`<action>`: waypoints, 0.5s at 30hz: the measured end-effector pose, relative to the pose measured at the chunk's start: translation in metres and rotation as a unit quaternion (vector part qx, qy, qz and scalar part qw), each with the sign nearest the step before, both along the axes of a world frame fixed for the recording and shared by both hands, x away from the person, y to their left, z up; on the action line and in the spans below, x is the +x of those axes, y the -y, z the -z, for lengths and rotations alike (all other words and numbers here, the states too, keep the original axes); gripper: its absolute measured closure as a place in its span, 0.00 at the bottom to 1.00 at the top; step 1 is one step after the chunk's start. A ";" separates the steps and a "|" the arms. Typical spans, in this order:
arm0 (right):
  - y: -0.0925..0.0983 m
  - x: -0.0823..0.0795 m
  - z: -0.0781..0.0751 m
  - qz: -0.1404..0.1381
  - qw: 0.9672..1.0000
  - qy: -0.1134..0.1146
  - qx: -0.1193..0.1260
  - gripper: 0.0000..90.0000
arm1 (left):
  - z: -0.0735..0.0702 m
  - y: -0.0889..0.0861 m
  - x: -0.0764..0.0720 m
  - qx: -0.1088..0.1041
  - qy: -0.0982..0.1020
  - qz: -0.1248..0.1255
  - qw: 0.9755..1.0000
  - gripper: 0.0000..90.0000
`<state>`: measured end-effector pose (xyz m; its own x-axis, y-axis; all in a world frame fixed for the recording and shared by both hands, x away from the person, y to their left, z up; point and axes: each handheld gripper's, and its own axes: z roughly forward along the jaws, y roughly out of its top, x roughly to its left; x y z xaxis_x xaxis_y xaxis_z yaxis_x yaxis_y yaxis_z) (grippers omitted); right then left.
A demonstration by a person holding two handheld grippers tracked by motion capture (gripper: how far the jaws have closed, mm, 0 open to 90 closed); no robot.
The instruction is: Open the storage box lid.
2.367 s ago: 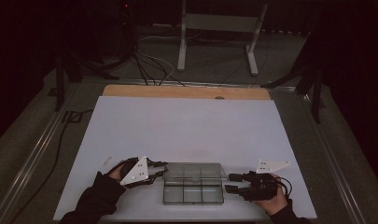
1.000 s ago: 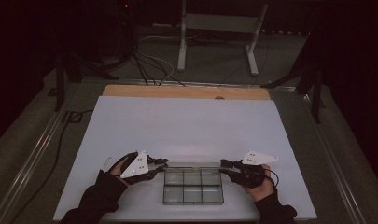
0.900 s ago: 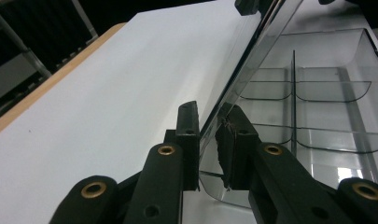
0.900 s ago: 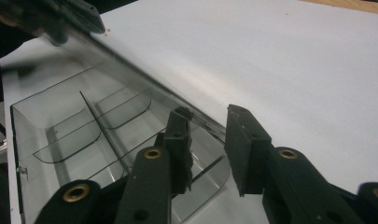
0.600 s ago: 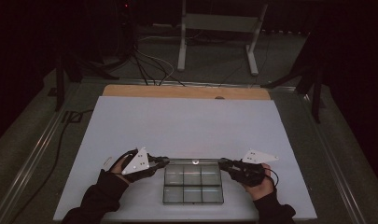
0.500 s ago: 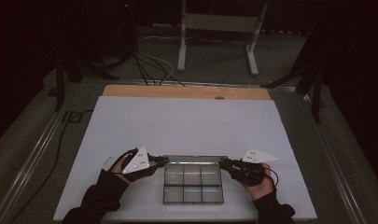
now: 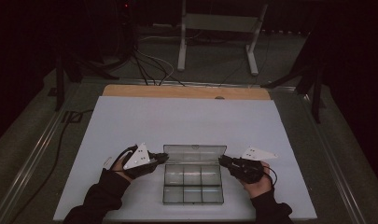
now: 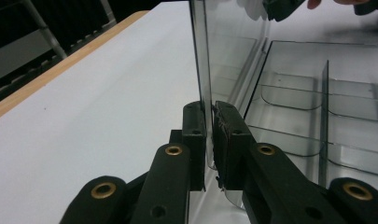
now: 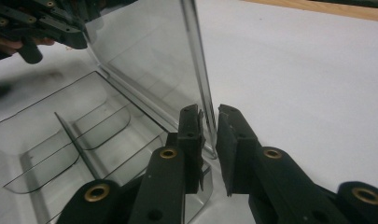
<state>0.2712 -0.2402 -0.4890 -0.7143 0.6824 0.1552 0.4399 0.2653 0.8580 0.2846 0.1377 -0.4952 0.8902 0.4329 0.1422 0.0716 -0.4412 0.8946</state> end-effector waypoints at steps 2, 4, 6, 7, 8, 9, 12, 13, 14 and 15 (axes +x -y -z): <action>-0.001 0.001 0.000 0.000 1.000 0.002 -0.003 0.89 | 0.000 0.000 0.001 -0.002 -0.007 -0.004 1.000 0.94; -0.001 0.001 0.000 0.003 1.000 0.000 -0.002 0.89 | 0.000 0.000 0.002 -0.003 -0.011 -0.008 1.000 0.94; -0.002 0.002 0.000 0.007 1.000 -0.003 -0.002 0.90 | 0.000 0.001 0.003 -0.005 -0.014 -0.012 1.000 0.94; -0.002 0.002 0.000 0.008 1.000 -0.005 -0.002 0.90 | 0.000 0.001 0.003 -0.005 -0.013 -0.014 1.000 0.93; -0.002 0.003 0.000 0.010 1.000 -0.006 -0.003 0.90 | 0.000 0.002 0.003 -0.006 -0.015 -0.015 1.000 0.93; -0.002 0.003 0.000 0.010 1.000 -0.006 -0.003 0.90 | 0.000 0.002 0.003 -0.006 -0.015 -0.015 1.000 0.93; -0.004 0.003 0.000 0.016 1.000 -0.007 -0.003 0.90 | 0.000 0.002 0.004 -0.008 -0.023 -0.021 0.999 0.93; -0.004 0.003 0.000 0.017 1.000 -0.007 -0.004 0.90 | 0.000 0.002 0.004 -0.008 -0.025 -0.023 0.999 0.93; -0.004 0.004 0.001 0.019 1.000 -0.008 -0.003 0.90 | 0.000 0.002 0.005 -0.008 -0.027 -0.024 0.999 0.93; -0.004 0.004 0.001 0.019 1.000 -0.009 -0.003 0.90 | 0.000 0.002 0.005 -0.008 -0.027 -0.024 0.999 0.93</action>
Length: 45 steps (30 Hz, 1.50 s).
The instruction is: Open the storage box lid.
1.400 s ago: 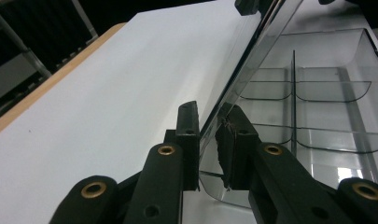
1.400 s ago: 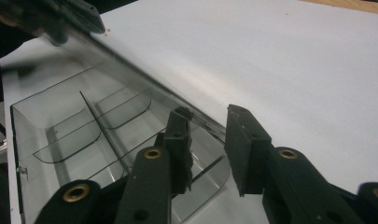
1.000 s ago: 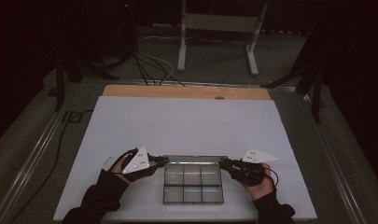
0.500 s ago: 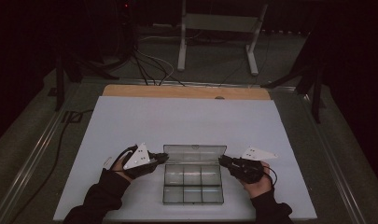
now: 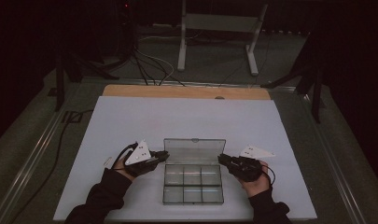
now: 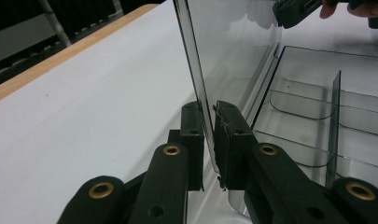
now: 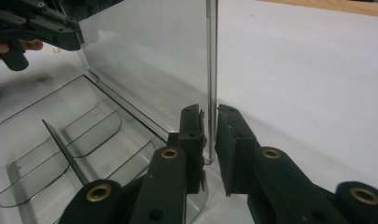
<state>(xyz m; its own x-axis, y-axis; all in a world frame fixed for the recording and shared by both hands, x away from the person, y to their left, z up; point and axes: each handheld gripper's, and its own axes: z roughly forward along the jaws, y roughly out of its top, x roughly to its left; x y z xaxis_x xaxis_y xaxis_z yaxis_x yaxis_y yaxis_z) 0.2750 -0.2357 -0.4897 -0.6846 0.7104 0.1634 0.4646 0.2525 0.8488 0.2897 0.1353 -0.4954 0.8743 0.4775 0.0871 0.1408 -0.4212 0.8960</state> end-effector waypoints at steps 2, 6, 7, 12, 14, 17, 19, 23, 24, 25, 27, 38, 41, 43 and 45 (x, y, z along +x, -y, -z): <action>-0.001 0.001 0.000 0.001 1.000 0.000 -0.002 0.90 | 0.000 0.000 0.001 -0.003 -0.005 -0.003 1.000 0.92; -0.002 0.001 0.000 0.007 1.000 -0.003 -0.005 0.89 | 0.000 0.001 0.001 -0.004 -0.008 -0.009 1.000 0.92; -0.003 0.001 0.000 0.007 1.000 -0.003 -0.004 0.90 | 0.000 0.001 0.001 -0.003 -0.011 -0.013 1.000 0.92; -0.004 0.003 0.001 0.013 1.000 -0.009 -0.004 0.89 | -0.001 0.002 0.004 -0.004 -0.024 -0.018 1.000 0.91; -0.004 0.004 0.001 0.015 1.000 -0.011 -0.003 0.89 | 0.000 0.002 0.005 -0.006 -0.029 -0.021 0.999 0.90; -0.005 0.006 0.001 0.020 1.000 -0.019 0.000 0.89 | 0.000 0.003 0.006 -0.004 -0.034 -0.024 0.999 0.89; -0.005 0.007 0.002 0.022 0.999 -0.024 0.003 0.89 | 0.000 0.002 0.008 -0.011 -0.047 -0.025 0.999 0.89; -0.006 0.008 0.002 0.025 0.999 -0.026 0.003 0.89 | 0.000 0.003 0.010 -0.011 -0.054 -0.029 0.998 0.88; -0.006 0.009 0.002 0.025 0.999 -0.028 0.003 0.89 | 0.000 0.003 0.010 -0.010 -0.054 -0.030 0.998 0.88; -0.006 0.009 0.002 0.026 0.999 -0.029 0.003 0.89 | 0.000 0.003 0.010 -0.010 -0.056 -0.030 0.998 0.88; -0.007 0.010 0.003 0.028 0.999 -0.029 0.004 0.89 | 0.000 0.003 0.011 -0.012 -0.061 -0.032 0.998 0.88; -0.009 0.013 0.005 0.038 0.999 -0.037 0.002 0.87 | 0.002 0.002 0.017 -0.021 -0.090 -0.041 0.995 0.86; -0.009 0.014 0.006 0.039 0.998 -0.042 0.006 0.86 | 0.003 0.004 0.017 -0.017 -0.093 -0.044 0.995 0.84; -0.009 0.015 0.006 0.041 0.998 -0.044 0.006 0.86 | 0.004 0.005 0.018 -0.016 -0.097 -0.045 0.994 0.82; -0.009 0.015 0.006 0.041 0.998 -0.047 0.009 0.86 | 0.005 0.005 0.019 -0.018 -0.101 -0.046 0.994 0.82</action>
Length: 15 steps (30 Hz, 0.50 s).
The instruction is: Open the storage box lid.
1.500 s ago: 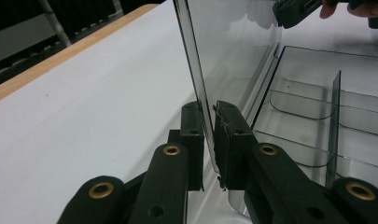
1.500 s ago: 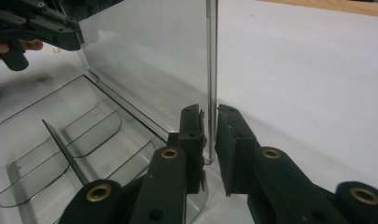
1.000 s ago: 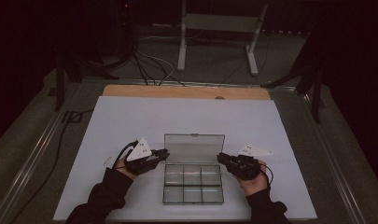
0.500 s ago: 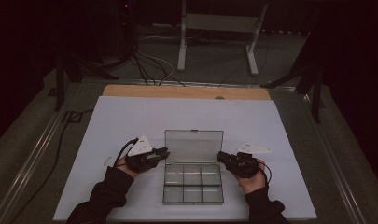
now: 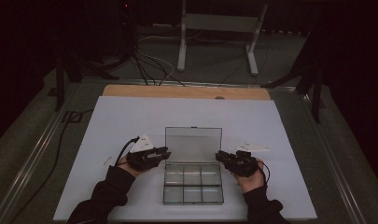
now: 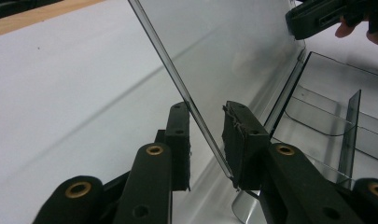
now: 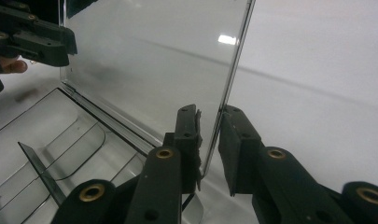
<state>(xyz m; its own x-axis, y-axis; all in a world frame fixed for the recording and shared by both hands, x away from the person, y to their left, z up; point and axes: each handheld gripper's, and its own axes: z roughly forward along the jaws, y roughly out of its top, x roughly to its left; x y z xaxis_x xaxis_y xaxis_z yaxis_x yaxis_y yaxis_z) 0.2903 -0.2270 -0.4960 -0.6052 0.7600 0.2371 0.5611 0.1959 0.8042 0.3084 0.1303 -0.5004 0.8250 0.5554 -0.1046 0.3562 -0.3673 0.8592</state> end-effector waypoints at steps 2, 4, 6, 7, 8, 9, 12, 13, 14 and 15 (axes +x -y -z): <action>0.000 0.001 0.000 0.000 1.000 -0.002 0.003 0.86 | 0.001 0.000 0.001 -0.003 -0.004 -0.001 1.000 0.82; 0.000 0.001 0.001 0.001 1.000 -0.004 0.001 0.84 | 0.001 0.000 0.001 -0.005 -0.009 -0.003 1.000 0.81; -0.001 0.001 0.001 0.003 1.000 -0.006 0.002 0.84 | 0.002 0.000 0.002 -0.006 -0.011 -0.003 1.000 0.80; -0.001 0.001 0.001 0.002 1.000 -0.006 0.002 0.84 | 0.002 0.000 0.002 -0.006 -0.013 -0.003 1.000 0.80; -0.001 0.002 0.001 0.003 1.000 -0.008 0.003 0.84 | 0.003 0.000 0.003 -0.007 -0.015 -0.002 1.000 0.80; -0.001 0.002 0.002 0.003 1.000 -0.008 0.003 0.84 | 0.003 -0.001 0.003 -0.008 -0.017 -0.002 1.000 0.80; -0.001 0.002 0.002 0.004 1.000 -0.009 0.004 0.83 | 0.003 -0.001 0.004 -0.012 -0.022 -0.003 1.000 0.80; -0.001 0.002 0.002 0.003 1.000 -0.009 0.003 0.83 | 0.004 -0.001 0.004 -0.012 -0.022 -0.003 1.000 0.80; -0.001 0.002 0.002 0.003 1.000 -0.010 0.003 0.82 | 0.004 0.000 0.003 -0.008 -0.021 -0.002 1.000 0.79; -0.001 0.002 0.003 0.003 1.000 -0.010 0.002 0.81 | 0.005 0.002 0.003 -0.003 -0.021 -0.002 1.000 0.77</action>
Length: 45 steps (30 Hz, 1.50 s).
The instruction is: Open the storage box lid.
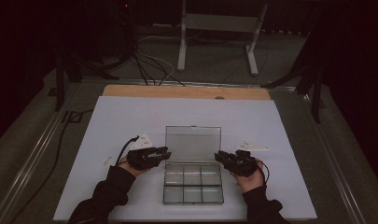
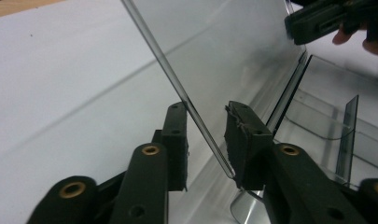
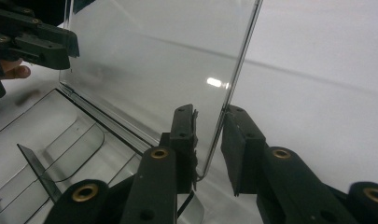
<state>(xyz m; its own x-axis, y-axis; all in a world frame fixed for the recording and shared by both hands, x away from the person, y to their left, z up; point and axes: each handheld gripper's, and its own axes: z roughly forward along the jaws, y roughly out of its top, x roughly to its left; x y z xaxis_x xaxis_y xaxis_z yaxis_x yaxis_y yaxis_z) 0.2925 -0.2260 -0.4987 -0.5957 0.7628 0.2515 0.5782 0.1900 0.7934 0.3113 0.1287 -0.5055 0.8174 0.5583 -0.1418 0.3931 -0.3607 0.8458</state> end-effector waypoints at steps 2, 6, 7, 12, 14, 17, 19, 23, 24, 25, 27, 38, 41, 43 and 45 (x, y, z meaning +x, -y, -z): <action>-0.001 0.000 0.001 0.001 1.000 -0.001 -0.002 0.81 | 0.000 0.001 0.000 0.001 -0.002 -0.003 1.000 0.75; 0.000 0.001 0.001 0.000 1.000 -0.004 0.000 0.80 | 0.001 0.000 0.001 -0.003 -0.012 -0.004 1.000 0.75; 0.000 0.001 0.002 0.000 1.000 -0.004 0.001 0.79 | 0.001 0.000 0.002 -0.005 -0.017 -0.005 1.000 0.75; 0.001 0.002 0.004 -0.001 1.000 -0.009 0.005 0.78 | 0.004 0.001 0.003 -0.004 -0.021 -0.004 1.000 0.71; 0.001 0.002 0.004 0.002 1.000 -0.014 0.009 0.78 | 0.005 0.002 0.003 -0.003 -0.025 -0.004 1.000 0.70; 0.001 0.004 0.005 0.004 1.000 -0.020 0.014 0.77 | 0.005 0.001 0.004 -0.008 -0.036 -0.006 0.999 0.70; 0.001 0.004 0.005 0.006 1.000 -0.022 0.013 0.77 | 0.005 0.001 0.005 -0.007 -0.039 -0.006 0.999 0.69; 0.000 0.004 0.005 0.010 1.000 -0.025 0.009 0.76 | 0.004 0.005 0.004 0.004 -0.039 -0.015 0.999 0.66; 0.000 0.004 0.005 0.011 1.000 -0.025 0.009 0.76 | 0.004 0.005 0.004 0.006 -0.040 -0.017 0.999 0.66; 0.000 0.004 0.005 0.013 0.999 -0.027 0.009 0.75 | 0.004 0.006 0.004 0.007 -0.044 -0.018 0.999 0.65; -0.001 0.004 0.005 0.017 0.999 -0.031 0.009 0.75 | 0.004 0.005 0.006 0.005 -0.052 -0.019 0.998 0.65; -0.002 0.005 0.006 0.027 0.999 -0.043 0.004 0.72 | 0.008 0.004 0.011 -0.011 -0.096 -0.029 0.995 0.59; -0.002 0.005 0.007 0.029 0.998 -0.047 0.005 0.72 | 0.009 0.005 0.013 -0.014 -0.116 -0.034 0.993 0.58; -0.002 0.005 0.007 0.031 0.998 -0.051 0.006 0.72 | 0.009 0.007 0.014 -0.006 -0.126 -0.049 0.991 0.53; -0.003 0.006 0.009 0.028 0.998 -0.053 0.001 0.73 | 0.009 0.009 0.014 0.000 -0.136 -0.051 0.989 0.54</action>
<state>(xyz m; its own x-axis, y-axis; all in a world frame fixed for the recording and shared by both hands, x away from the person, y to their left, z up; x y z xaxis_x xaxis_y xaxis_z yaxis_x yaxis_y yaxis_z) 0.2982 -0.2231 -0.5072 -0.5216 0.7939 0.3126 0.6692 0.1534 0.7271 0.3254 0.1195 -0.5147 0.6890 0.6353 -0.3487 0.6402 -0.3080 0.7038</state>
